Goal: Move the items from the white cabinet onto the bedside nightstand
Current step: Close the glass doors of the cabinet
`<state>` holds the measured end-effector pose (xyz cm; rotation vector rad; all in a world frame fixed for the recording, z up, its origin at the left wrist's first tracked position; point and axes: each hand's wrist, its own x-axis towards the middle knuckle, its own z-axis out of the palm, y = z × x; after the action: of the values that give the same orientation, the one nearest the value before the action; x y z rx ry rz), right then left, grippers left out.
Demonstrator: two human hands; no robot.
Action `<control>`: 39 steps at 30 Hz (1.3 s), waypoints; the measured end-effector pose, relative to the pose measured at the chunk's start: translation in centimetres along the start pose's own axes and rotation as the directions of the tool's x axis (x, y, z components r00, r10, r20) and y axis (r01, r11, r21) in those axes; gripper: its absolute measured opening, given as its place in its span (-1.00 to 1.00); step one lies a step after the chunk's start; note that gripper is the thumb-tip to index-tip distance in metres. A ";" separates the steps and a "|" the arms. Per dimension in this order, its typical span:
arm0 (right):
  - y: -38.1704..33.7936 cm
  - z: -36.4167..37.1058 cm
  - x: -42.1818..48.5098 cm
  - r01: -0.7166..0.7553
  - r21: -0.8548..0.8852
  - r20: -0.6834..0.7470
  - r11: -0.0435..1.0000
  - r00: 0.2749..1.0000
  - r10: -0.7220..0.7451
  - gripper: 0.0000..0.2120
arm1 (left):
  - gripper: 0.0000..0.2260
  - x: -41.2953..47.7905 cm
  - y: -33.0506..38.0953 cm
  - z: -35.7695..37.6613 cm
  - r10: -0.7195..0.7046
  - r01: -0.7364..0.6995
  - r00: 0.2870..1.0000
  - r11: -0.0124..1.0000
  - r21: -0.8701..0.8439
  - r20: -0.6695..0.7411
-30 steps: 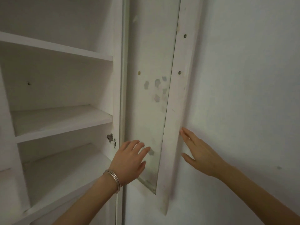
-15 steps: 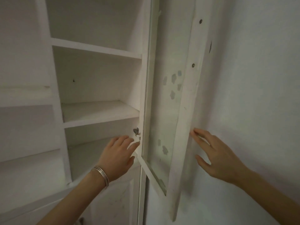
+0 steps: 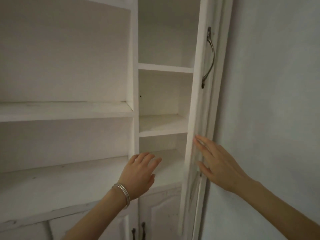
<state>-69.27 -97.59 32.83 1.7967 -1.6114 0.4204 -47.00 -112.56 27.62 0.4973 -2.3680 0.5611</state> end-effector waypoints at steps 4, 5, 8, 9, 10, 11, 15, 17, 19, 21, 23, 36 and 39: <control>-2.0 3.0 4.1 0.072 -0.044 0.061 0.996 0.996 -0.069 -0.42 | -0.43 -1.2 -2.7 -0.6 -0.045 0.042 0.998 0.995 0.091 0.035; -2.4 3.7 5.2 0.093 -0.054 0.065 0.994 0.994 -0.089 -0.43 | -0.44 -1.4 -3.4 -0.7 -0.061 0.055 0.997 0.991 0.120 0.045; -3.1 5.7 8.7 0.139 -0.049 0.046 0.989 0.990 -0.137 -0.43 | -0.48 -1.5 -5.2 -0.8 -0.134 0.121 0.989 0.975 0.187 0.061; -3.2 6.3 9.9 0.149 -0.031 0.029 0.988 0.989 -0.148 -0.40 | -0.47 -1.6 -5.8 -0.8 -0.156 0.142 0.986 0.970 0.199 0.057; -3.3 6.9 11.1 0.157 -0.009 0.011 0.988 0.988 -0.157 -0.39 | -0.47 -1.6 -6.3 -0.7 -0.182 0.167 0.982 0.963 0.210 0.053; -3.4 7.5 12.2 0.165 0.017 -0.008 0.986 0.986 -0.165 -0.38 | -0.47 -1.6 -6.8 -0.6 -0.209 0.191 0.976 0.956 0.223 0.057; -3.1 9.2 15.1 0.201 0.086 -0.146 0.976 0.971 -0.188 -0.43 | -0.50 -1.3 -8.4 -0.2 -0.330 0.293 0.938 0.918 0.269 0.107; -2.7 10.0 16.0 0.239 0.080 -0.225 0.968 0.950 -0.216 -0.51 | -0.50 -1.1 -9.0 0.1 -0.368 0.318 0.922 0.896 0.310 0.118; -2.4 10.7 16.6 0.258 0.092 -0.283 0.962 0.933 -0.223 -0.53 | -0.49 -0.6 -9.5 0.6 -0.383 0.323 0.916 0.881 0.345 0.121; -2.3 11.2 17.4 0.267 0.092 -0.306 0.959 0.924 -0.228 -0.54 | -0.48 -0.2 -9.7 1.1 -0.400 0.345 0.911 0.870 0.353 0.096; -2.2 12.1 18.4 0.279 0.060 -0.317 0.958 0.916 -0.247 -0.59 | -0.47 0.1 -9.7 1.6 -0.419 0.365 0.905 0.856 0.366 0.078; -0.7 16.3 21.1 0.352 0.048 -0.255 0.935 0.909 -0.330 -0.50 | -0.48 3.6 -10.7 4.8 -0.446 0.379 0.893 0.818 0.432 0.062; -0.6 16.6 21.4 0.356 0.029 -0.254 0.934 0.906 -0.338 -0.49 | -0.48 4.6 -11.1 6.1 -0.440 0.380 0.896 0.825 0.419 0.054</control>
<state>-68.08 -124.61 34.48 1.9534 -1.0905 0.5173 -48.00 -125.90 29.35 1.2435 -2.1777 0.8262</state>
